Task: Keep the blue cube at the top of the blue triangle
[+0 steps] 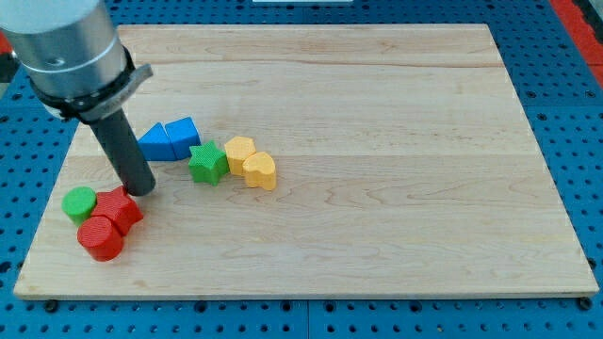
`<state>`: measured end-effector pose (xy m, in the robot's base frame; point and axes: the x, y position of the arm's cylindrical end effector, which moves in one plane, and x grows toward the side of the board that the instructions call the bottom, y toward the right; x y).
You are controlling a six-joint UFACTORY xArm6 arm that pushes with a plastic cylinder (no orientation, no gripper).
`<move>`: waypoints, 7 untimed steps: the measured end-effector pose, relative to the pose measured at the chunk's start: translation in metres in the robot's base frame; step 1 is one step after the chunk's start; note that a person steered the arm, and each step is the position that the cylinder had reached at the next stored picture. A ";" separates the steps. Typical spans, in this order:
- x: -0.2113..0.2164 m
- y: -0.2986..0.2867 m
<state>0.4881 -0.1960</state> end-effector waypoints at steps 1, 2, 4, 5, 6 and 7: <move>-0.010 -0.026; -0.019 -0.032; -0.043 0.009; -0.047 0.022; -0.053 0.026; -0.055 0.050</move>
<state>0.4327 -0.1464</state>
